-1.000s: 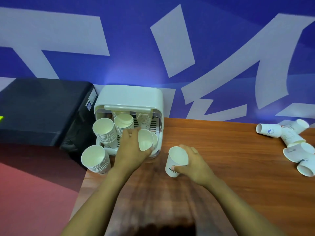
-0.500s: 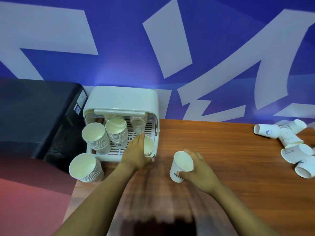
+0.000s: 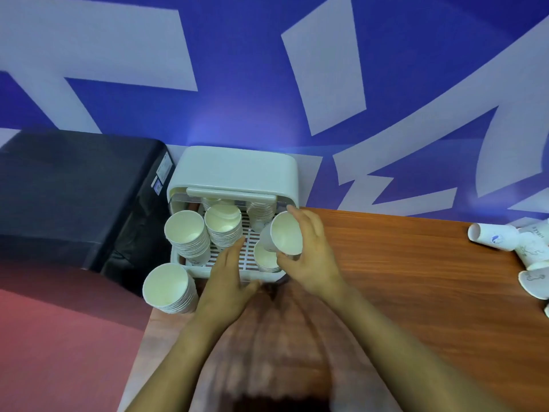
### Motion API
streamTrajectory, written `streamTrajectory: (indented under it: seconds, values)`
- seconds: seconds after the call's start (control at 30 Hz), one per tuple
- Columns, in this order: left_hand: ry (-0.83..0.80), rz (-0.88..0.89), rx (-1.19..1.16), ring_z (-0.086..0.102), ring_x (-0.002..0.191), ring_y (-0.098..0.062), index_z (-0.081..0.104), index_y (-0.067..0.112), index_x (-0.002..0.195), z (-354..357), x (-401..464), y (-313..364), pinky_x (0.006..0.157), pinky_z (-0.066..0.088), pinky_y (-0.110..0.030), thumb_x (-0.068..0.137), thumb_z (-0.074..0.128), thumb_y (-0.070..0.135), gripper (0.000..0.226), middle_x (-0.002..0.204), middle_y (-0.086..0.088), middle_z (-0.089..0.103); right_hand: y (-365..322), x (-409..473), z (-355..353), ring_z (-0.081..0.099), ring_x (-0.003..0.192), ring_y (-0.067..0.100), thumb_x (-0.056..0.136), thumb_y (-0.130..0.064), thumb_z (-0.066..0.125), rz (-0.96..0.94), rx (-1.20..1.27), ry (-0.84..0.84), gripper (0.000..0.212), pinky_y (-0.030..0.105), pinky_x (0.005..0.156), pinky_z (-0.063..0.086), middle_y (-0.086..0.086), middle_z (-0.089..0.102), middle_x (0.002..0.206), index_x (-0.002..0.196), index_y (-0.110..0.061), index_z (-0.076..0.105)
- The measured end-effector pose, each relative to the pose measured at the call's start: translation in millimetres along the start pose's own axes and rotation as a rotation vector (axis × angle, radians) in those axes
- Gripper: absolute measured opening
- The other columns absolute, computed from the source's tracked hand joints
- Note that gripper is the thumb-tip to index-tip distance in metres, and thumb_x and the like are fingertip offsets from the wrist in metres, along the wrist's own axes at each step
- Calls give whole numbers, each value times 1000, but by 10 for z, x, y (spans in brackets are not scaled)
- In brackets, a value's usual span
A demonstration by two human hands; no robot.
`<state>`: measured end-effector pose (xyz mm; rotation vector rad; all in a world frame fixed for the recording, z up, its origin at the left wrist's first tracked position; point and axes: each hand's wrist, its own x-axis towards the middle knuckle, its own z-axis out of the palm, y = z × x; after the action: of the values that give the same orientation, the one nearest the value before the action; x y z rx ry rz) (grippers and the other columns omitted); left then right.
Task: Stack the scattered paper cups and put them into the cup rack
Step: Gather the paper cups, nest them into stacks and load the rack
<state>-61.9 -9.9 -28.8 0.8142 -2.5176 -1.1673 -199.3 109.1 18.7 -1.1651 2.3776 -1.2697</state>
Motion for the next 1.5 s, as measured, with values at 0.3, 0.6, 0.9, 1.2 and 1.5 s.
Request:
streamTrajectory:
  seconds: [0.3,0.6,0.9,1.2,1.5]
  values:
    - [5,-21,-4,30,133,-7,25,20,148,-79,3,112,105,21,-16,80,72,18,82,146,5,36,392,-134,353,37,127,23,72,-27,70,245,-310,-261,79,36,102,41,-1,31,138,141,-26,32]
    - [-49,40,36,29,133,-6,27,19,146,-61,-93,345,101,17,-9,81,70,17,77,146,5,34,528,-393,-14,34,133,23,81,-27,64,313,-284,-371,68,31,111,30,1,23,146,142,-25,34]
    - [-176,91,-15,39,131,-13,37,20,143,394,-328,711,101,26,-15,85,67,22,65,142,2,42,715,-1221,-891,57,106,17,85,-28,64,391,-331,-286,33,27,92,44,-1,55,117,118,-22,59]
    - [-299,156,109,47,124,-20,50,19,133,1063,-540,1273,105,32,-24,86,66,27,51,132,-2,49,1063,-1676,-1663,59,92,11,84,-17,67,410,-279,-177,26,22,84,44,2,63,105,109,-13,65]
    - [-362,93,288,52,112,-24,50,23,131,2290,-644,2281,96,41,-29,89,61,33,44,129,1,47,2133,-2123,-2922,62,89,16,83,-16,67,432,-194,-180,25,23,83,47,-2,61,102,107,-17,65]
